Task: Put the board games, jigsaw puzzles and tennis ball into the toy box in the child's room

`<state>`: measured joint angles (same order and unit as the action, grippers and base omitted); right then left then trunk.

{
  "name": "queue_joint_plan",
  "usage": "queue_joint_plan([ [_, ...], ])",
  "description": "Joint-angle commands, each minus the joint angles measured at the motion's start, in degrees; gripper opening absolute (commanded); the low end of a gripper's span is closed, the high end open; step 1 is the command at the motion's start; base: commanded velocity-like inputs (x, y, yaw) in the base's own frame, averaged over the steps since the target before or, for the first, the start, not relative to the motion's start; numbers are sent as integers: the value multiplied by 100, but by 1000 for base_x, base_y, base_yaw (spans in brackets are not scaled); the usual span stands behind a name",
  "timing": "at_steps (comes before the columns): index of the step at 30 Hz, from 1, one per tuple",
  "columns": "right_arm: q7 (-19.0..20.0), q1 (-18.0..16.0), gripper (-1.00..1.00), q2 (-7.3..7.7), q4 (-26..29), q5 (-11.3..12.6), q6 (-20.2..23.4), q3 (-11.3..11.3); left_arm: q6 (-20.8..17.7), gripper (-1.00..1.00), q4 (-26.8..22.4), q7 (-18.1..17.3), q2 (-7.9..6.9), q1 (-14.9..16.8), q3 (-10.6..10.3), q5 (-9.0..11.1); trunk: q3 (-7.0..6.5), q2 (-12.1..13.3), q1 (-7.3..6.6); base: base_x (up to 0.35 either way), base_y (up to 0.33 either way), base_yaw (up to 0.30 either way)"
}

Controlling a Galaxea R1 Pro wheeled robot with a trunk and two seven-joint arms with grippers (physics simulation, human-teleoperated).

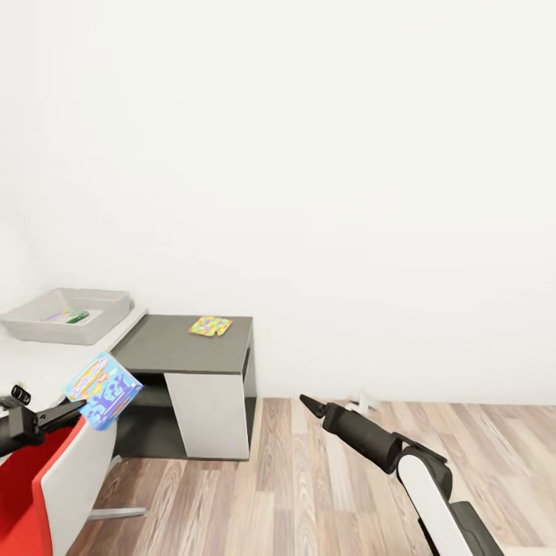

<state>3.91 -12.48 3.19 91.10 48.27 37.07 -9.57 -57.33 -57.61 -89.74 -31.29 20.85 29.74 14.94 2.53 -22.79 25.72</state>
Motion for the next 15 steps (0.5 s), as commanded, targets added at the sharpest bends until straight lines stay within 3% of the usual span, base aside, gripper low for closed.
queue_joint_plan([
  [1,13,-4,100,2,4,-8,19,0,-59,-100,-1,-26,0,7,1,0,11,-13,6,253,1,278],
  [15,13,1,100,3,4,-9,19,-1,-59,-100,-3,-26,9,7,14,0,-11,-13,6,302,0,271],
])
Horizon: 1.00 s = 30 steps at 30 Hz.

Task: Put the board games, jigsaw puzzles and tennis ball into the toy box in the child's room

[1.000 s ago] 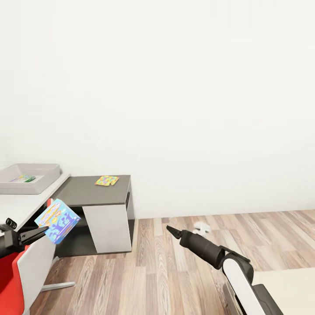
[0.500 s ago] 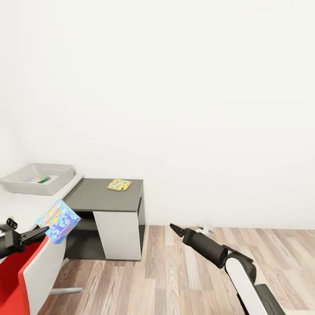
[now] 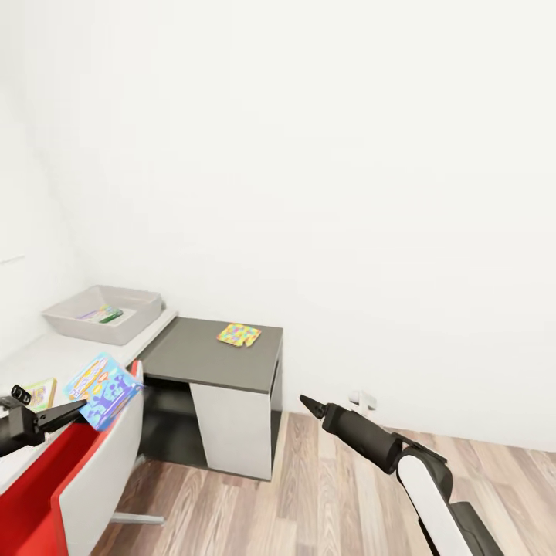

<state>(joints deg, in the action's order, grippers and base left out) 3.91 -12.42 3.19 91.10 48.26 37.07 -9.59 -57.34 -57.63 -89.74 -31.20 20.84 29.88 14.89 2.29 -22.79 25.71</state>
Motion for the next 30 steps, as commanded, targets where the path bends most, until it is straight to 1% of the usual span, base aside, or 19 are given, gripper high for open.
queue_joint_plan([
  [1,16,-2,100,4,4,-5,19,1,-58,-100,-1,-26,0,7,0,5,13,-13,7,325,0,112],
  [13,11,2,100,-3,4,-1,3,1,-58,-100,-1,-26,0,7,0,5,13,-13,7,326,0,19],
  [19,3,2,100,-6,4,-1,2,-6,-58,-100,-1,-26,0,7,-6,5,13,-13,7,270,0,237],
  [30,4,2,100,-2,4,-2,6,-16,-58,-100,0,-26,0,7,-16,5,13,-13,7,151,0,282],
])
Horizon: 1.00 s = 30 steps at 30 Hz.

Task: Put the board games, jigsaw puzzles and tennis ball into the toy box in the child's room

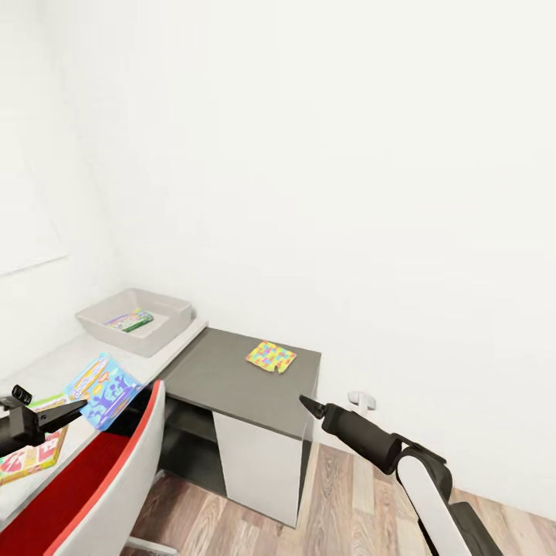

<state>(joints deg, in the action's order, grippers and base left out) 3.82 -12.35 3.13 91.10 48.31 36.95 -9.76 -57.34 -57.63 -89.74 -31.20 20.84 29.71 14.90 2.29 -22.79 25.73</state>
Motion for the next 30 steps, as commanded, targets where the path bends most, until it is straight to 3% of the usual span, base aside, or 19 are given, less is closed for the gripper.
queue_joint_plan([
  [1,13,-5,100,3,4,-9,17,-1,-58,-100,-1,-26,0,7,0,4,13,-13,6,200,0,141],
  [13,2,-3,100,-48,4,-14,14,-38,-57,-100,-2,-26,0,7,8,4,13,-13,6,203,0,32],
  [21,-257,-4,100,-64,4,-14,29,-59,-56,-100,-3,-26,0,7,8,4,19,-13,6,105,0,243],
  [30,-293,-5,100,-67,4,-14,35,-61,-58,-100,-3,-26,0,7,13,4,59,-13,6,183,0,253],
])
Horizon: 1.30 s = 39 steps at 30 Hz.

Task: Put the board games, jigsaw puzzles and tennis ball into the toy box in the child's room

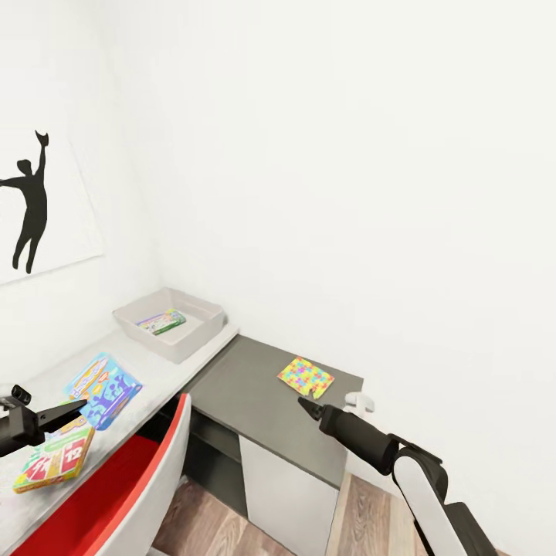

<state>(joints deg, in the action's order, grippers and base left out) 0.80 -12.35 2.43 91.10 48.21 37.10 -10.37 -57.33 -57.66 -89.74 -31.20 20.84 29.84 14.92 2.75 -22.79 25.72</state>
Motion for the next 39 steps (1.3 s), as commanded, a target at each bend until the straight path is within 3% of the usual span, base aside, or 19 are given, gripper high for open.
queue_joint_plan([
  [1,8,-5,100,3,5,-4,21,0,-57,-100,0,-26,0,7,-1,2,21,-13,6,254,0,192],
  [14,8,-7,100,-5,5,-12,34,-7,-51,-100,0,-26,0,7,-4,2,129,-13,6,72,0,160],
  [23,18,-5,100,-30,5,-640,28,4,-51,-100,0,-26,0,7,-4,2,202,-13,6,125,57,171],
  [31,29,-5,100,-24,5,-688,16,0,-51,-100,0,-26,0,7,2,2,215,-13,6,133,29,52],
  [39,25,-5,100,-23,5,-690,16,2,-50,-100,0,-26,0,7,4,2,215,-13,6,93,33,251],
])
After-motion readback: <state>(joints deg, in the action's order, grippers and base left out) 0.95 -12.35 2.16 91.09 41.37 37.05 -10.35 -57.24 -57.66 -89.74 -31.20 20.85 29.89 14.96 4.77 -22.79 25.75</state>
